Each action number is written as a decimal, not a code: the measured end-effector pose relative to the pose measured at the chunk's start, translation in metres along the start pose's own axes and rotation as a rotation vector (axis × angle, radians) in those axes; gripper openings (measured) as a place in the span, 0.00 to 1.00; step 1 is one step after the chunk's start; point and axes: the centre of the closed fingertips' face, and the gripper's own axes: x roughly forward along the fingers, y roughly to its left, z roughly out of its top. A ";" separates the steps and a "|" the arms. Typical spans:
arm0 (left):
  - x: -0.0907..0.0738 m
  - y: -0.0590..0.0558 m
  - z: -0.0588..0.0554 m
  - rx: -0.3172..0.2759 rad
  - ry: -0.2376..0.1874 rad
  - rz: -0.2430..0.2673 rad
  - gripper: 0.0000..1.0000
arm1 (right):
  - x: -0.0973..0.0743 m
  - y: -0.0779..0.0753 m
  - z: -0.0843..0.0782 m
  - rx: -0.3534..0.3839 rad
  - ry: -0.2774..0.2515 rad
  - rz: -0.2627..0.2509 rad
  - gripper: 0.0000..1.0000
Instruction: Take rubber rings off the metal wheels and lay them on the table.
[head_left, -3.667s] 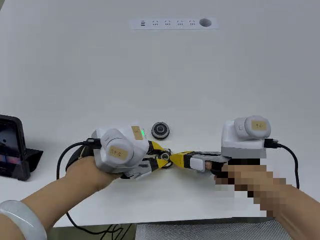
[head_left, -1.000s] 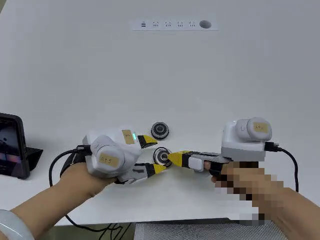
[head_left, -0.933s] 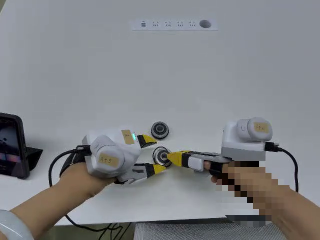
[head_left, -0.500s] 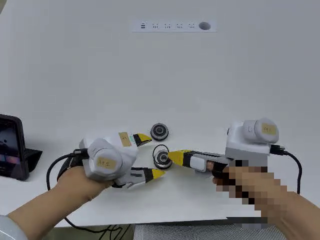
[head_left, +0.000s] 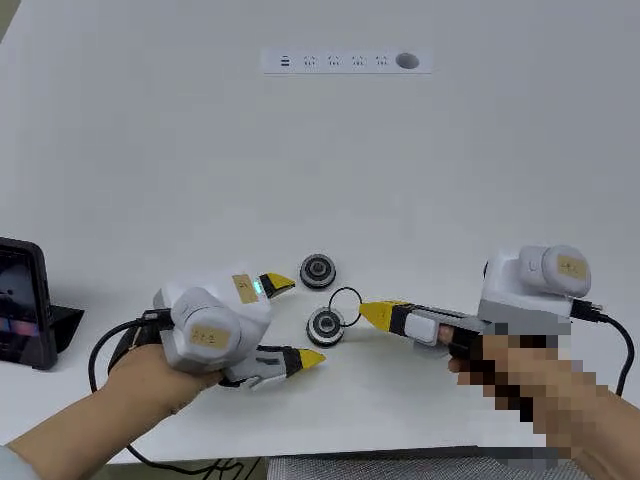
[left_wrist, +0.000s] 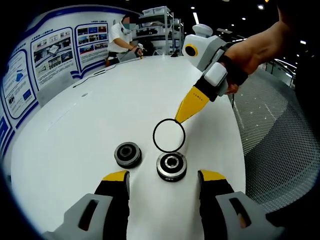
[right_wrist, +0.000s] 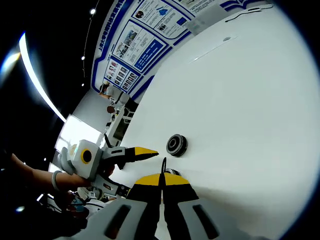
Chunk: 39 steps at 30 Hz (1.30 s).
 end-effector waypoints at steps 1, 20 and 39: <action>0.000 0.000 0.000 0.000 0.000 0.000 0.56 | -0.001 -0.001 0.001 0.001 -0.002 -0.002 0.02; -0.004 0.004 0.000 -0.013 -0.012 0.009 0.56 | -0.010 -0.038 0.004 0.072 -0.040 -0.089 0.02; -0.008 0.009 -0.002 -0.041 -0.018 0.023 0.55 | -0.013 -0.062 0.005 0.117 -0.056 -0.151 0.02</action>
